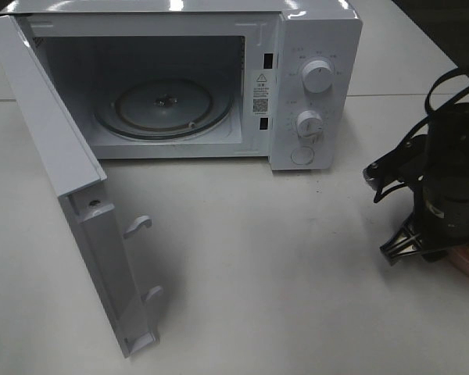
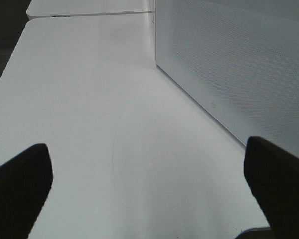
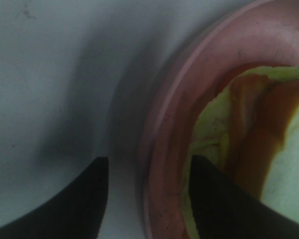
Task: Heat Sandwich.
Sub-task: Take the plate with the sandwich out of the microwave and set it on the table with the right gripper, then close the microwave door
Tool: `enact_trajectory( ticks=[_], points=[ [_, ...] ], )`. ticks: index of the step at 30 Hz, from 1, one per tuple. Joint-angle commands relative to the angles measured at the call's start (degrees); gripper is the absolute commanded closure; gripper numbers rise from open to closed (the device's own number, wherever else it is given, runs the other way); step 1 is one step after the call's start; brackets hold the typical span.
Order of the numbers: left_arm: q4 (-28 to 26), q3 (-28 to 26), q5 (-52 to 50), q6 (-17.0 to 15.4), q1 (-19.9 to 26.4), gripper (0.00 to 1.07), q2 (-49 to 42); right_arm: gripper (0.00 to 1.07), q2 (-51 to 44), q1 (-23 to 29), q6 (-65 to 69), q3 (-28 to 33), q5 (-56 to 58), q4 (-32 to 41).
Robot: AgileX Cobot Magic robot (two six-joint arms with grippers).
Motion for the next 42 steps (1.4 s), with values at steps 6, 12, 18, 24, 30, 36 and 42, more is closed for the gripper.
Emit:
enact_trajectory(
  ticks=[6, 12, 18, 24, 30, 36, 42],
  points=[
    [-0.23, 0.06, -0.40, -0.23, 0.06, 0.03, -1.43, 0.37, -6.93, -0.23, -10.60, -0.06, 0.86, 10.43],
    [-0.23, 0.06, -0.40, -0.23, 0.06, 0.03, -1.43, 0.23, -13.64, -0.23, -22.57, -0.06, 2.12, 22.06],
    [-0.23, 0.06, -0.40, -0.23, 0.06, 0.03, -1.43, 0.24, -21.20, -0.23, -29.85, -0.06, 5.27, 30.94],
    [-0.23, 0.06, -0.40, -0.23, 0.06, 0.03, -1.43, 0.26, -30.88, -0.23, -32.03, -0.06, 9.63, 33.92],
    [-0.23, 0.06, -0.40, -0.23, 0.06, 0.03, -1.43, 0.27, -37.18, -0.17, -31.97, -0.06, 13.41, 34.03],
    [-0.23, 0.06, -0.40, -0.23, 0.06, 0.03, -1.43, 0.28, -42.57, -0.17, -32.03, -0.06, 17.93, 34.38],
    [-0.23, 0.06, -0.40, -0.23, 0.06, 0.03, -1.43, 0.30, -47.10, -0.17, -33.92, -0.06, 23.20, 38.50]
  ],
)
